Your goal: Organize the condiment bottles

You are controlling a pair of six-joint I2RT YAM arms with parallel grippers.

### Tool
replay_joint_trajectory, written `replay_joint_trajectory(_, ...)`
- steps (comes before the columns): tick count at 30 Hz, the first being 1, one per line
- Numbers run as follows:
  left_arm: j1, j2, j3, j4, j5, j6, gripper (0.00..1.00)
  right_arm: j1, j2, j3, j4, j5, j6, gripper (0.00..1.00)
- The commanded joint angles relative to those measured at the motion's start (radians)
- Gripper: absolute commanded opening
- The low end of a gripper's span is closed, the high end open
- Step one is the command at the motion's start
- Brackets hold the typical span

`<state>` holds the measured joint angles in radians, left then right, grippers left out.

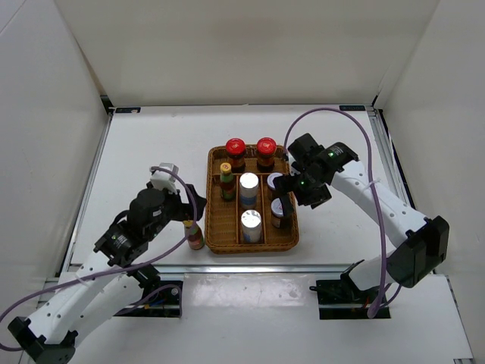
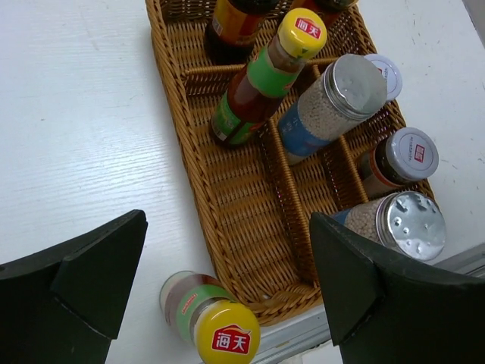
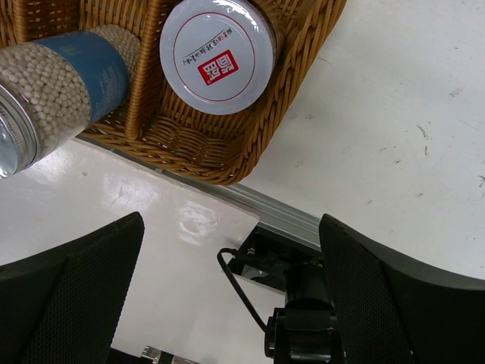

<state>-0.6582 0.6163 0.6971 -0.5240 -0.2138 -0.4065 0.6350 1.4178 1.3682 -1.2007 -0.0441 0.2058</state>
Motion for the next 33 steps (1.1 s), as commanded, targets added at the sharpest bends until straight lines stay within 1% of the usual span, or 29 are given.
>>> replay_joint_trajectory(1, -0.004, 0.007, -0.024, 0.002, 0.033, -0.026, 0.99, -0.003, 0.003, -0.003, 0.010, -0.033, -0.005, 1.00)
replay_joint_trajectory(7, -0.004, 0.016, -0.120, 0.002, 0.042, -0.068, 0.99, -0.003, 0.003, -0.003, 0.010, -0.033, -0.005, 1.00)
replay_joint_trajectory(8, -0.004, 0.016, -0.139, 0.002, 0.056, -0.068, 0.98, -0.003, 0.003, -0.003, 0.010, -0.033, -0.005, 1.00)
replay_joint_trajectory(12, -0.004, 0.025, -0.150, 0.002, 0.068, -0.077, 0.88, -0.003, 0.012, -0.003, 0.010, -0.033, -0.005, 1.00)
replay_joint_trajectory(14, -0.004, 0.025, -0.139, 0.002, 0.059, -0.066, 0.74, -0.003, 0.012, -0.003, 0.010, -0.033, -0.005, 1.00)
replay_joint_trajectory(15, -0.004, 0.037, -0.110, 0.002, 0.042, -0.066, 0.64, -0.003, 0.021, -0.003, 0.010, -0.042, -0.005, 1.00)
replay_joint_trajectory(16, -0.004, 0.051, -0.091, 0.002, 0.033, -0.054, 0.40, -0.003, 0.021, -0.003, 0.010, -0.042, -0.005, 1.00)
replay_joint_trajectory(17, -0.004, 0.072, -0.047, 0.002, 0.021, -0.054, 0.29, -0.003, 0.021, -0.003, 0.010, -0.042, -0.005, 1.00)
replay_joint_trajectory(18, -0.004, 0.086, -0.021, 0.002, 0.007, -0.045, 0.11, -0.003, 0.021, -0.003, 0.010, -0.042, -0.005, 1.00)
replay_joint_trajectory(20, -0.004, 0.117, 0.040, 0.002, 0.007, -0.034, 0.11, -0.003, 0.021, -0.003, 0.010, -0.042, -0.005, 1.00)
replay_joint_trajectory(21, -0.004, 0.149, 0.108, 0.002, -0.005, -0.022, 0.11, -0.003, 0.021, -0.003, 0.010, -0.042, -0.005, 1.00)
replay_joint_trajectory(23, -0.004, 0.183, 0.181, 0.002, -0.015, -0.003, 0.11, -0.003, 0.021, -0.003, 0.010, -0.042, -0.005, 1.00)
replay_joint_trajectory(24, -0.014, 0.216, 0.255, 0.002, -0.030, 0.008, 0.11, -0.003, 0.021, -0.003, 0.010, -0.042, -0.005, 1.00)
replay_joint_trajectory(27, -0.026, 0.269, 0.375, 0.012, -0.058, 0.055, 0.11, -0.003, 0.021, -0.003, 0.010, -0.042, -0.005, 1.00)
replay_joint_trajectory(30, -0.035, 0.329, 0.423, 0.024, -0.058, 0.087, 0.11, -0.003, 0.021, -0.003, 0.010, -0.051, -0.005, 1.00)
replay_joint_trajectory(33, -0.044, 0.367, 0.414, 0.071, -0.036, 0.077, 0.11, -0.003, 0.021, -0.003, 0.010, -0.051, -0.005, 1.00)
